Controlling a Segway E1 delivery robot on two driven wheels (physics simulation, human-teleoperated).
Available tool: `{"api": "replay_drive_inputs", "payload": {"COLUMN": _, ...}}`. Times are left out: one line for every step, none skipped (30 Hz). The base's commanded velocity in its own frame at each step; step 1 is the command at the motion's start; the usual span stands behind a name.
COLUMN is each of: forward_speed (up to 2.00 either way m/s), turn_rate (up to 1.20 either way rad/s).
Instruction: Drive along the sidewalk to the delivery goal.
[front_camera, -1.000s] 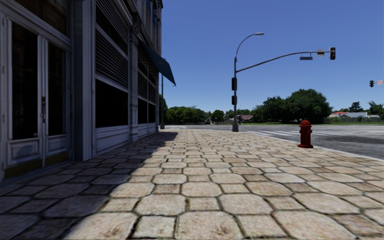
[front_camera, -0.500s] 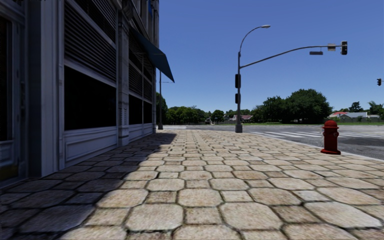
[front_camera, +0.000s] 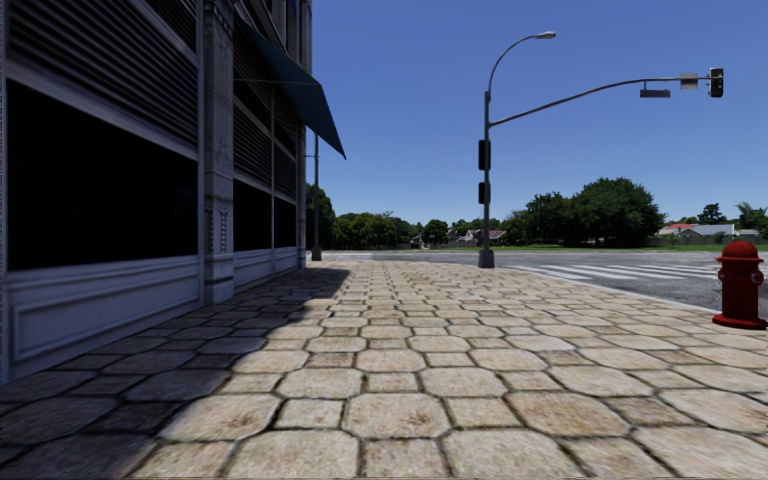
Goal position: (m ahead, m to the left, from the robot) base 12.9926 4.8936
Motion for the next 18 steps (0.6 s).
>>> {"api": "replay_drive_inputs", "payload": {"forward_speed": 2.0, "turn_rate": 0.0}}
{"api": "replay_drive_inputs", "payload": {"forward_speed": 2.0, "turn_rate": 0.0}}
{"api": "replay_drive_inputs", "payload": {"forward_speed": 2.0, "turn_rate": 0.0}}
{"api": "replay_drive_inputs", "payload": {"forward_speed": 2.0, "turn_rate": 0.0}}
{"api": "replay_drive_inputs", "payload": {"forward_speed": 2.0, "turn_rate": 0.0}}
{"api": "replay_drive_inputs", "payload": {"forward_speed": 2.0, "turn_rate": 0.0}}
{"api": "replay_drive_inputs", "payload": {"forward_speed": 2.0, "turn_rate": 0.0}}
{"api": "replay_drive_inputs", "payload": {"forward_speed": 2.0, "turn_rate": 0.0}}
{"api": "replay_drive_inputs", "payload": {"forward_speed": 2.0, "turn_rate": 0.0}}
{"api": "replay_drive_inputs", "payload": {"forward_speed": 2.0, "turn_rate": 0.0}}
{"api": "replay_drive_inputs", "payload": {"forward_speed": 2.0, "turn_rate": 0.0}}
{"api": "replay_drive_inputs", "payload": {"forward_speed": 2.0, "turn_rate": 0.0}}
{"api": "replay_drive_inputs", "payload": {"forward_speed": 2.0, "turn_rate": 0.0}}
{"api": "replay_drive_inputs", "payload": {"forward_speed": 2.0, "turn_rate": 0.0}}
{"api": "replay_drive_inputs", "payload": {"forward_speed": 2.0, "turn_rate": 0.0}}
{"api": "replay_drive_inputs", "payload": {"forward_speed": 2.0, "turn_rate": 0.0}}
{"api": "replay_drive_inputs", "payload": {"forward_speed": 2.0, "turn_rate": 0.0}}
{"api": "replay_drive_inputs", "payload": {"forward_speed": 2.0, "turn_rate": 0.0}}
